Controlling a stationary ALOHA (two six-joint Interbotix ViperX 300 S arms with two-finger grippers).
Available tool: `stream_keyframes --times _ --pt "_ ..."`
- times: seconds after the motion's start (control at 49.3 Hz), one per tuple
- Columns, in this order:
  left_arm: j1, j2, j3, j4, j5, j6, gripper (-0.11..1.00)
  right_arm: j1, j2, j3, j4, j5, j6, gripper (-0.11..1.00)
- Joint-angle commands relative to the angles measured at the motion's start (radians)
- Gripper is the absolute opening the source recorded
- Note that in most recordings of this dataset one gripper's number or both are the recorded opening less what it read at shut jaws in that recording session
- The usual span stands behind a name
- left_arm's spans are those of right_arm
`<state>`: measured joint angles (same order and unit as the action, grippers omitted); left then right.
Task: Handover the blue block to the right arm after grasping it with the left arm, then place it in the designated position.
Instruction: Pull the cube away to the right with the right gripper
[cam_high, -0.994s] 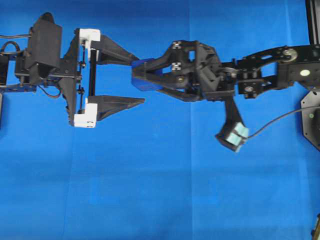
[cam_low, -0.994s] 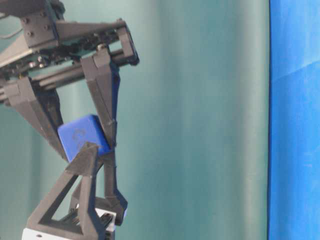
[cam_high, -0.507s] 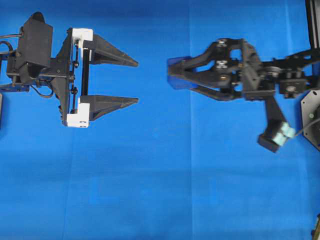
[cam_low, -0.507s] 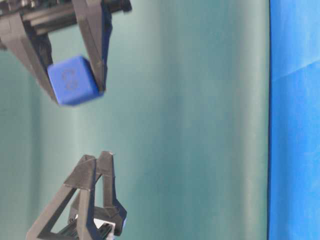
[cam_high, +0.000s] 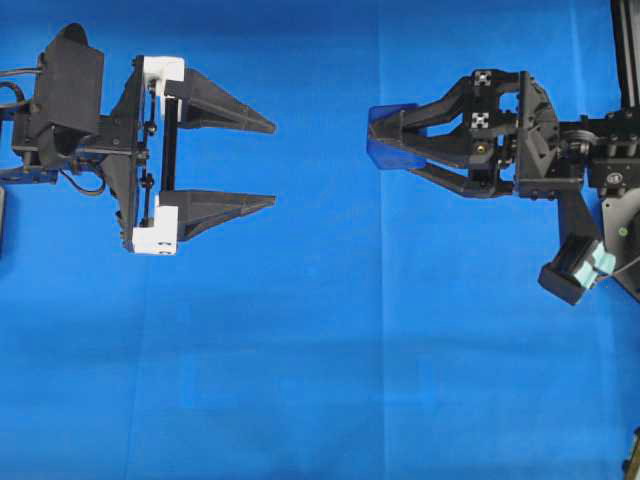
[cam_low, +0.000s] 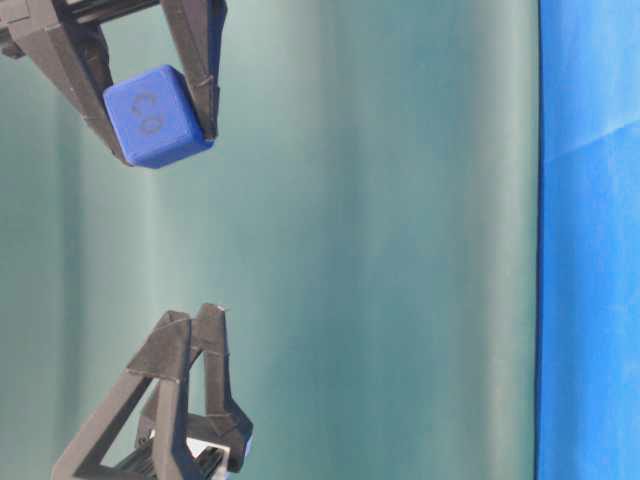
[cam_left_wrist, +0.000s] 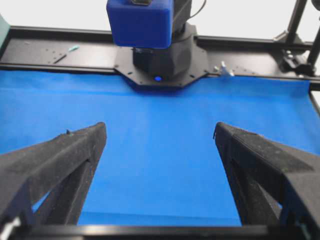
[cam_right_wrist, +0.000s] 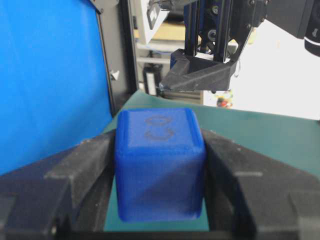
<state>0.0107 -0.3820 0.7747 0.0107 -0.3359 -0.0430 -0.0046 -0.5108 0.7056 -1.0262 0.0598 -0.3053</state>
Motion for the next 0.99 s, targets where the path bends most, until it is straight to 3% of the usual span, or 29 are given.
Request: stream_keyframes --times 0.0,0.162,0.466,0.791,0.892,0.973 --pt "0.002 -0.018 -0.011 0.002 -0.009 0.002 0.93 0.002 -0.005 -0.017 0.041 -0.003 0.023 0.42" --pt "0.003 -0.017 -0.012 0.000 -0.009 0.005 0.93 0.003 -0.008 -0.020 0.161 -0.003 0.155 0.42" --pt "0.002 -0.017 -0.012 0.000 -0.009 0.009 0.93 0.003 -0.023 -0.021 0.330 -0.005 0.511 0.42" --pt "0.003 -0.017 -0.011 0.002 -0.009 0.014 0.93 0.005 -0.025 -0.026 0.359 0.002 0.888 0.42" --pt "0.002 -0.017 -0.011 0.002 -0.009 0.014 0.93 0.005 -0.023 -0.029 0.356 0.011 0.962 0.42" --pt "0.002 -0.017 -0.011 0.002 -0.009 0.014 0.93 0.005 -0.023 -0.031 0.354 0.023 0.976 0.42"
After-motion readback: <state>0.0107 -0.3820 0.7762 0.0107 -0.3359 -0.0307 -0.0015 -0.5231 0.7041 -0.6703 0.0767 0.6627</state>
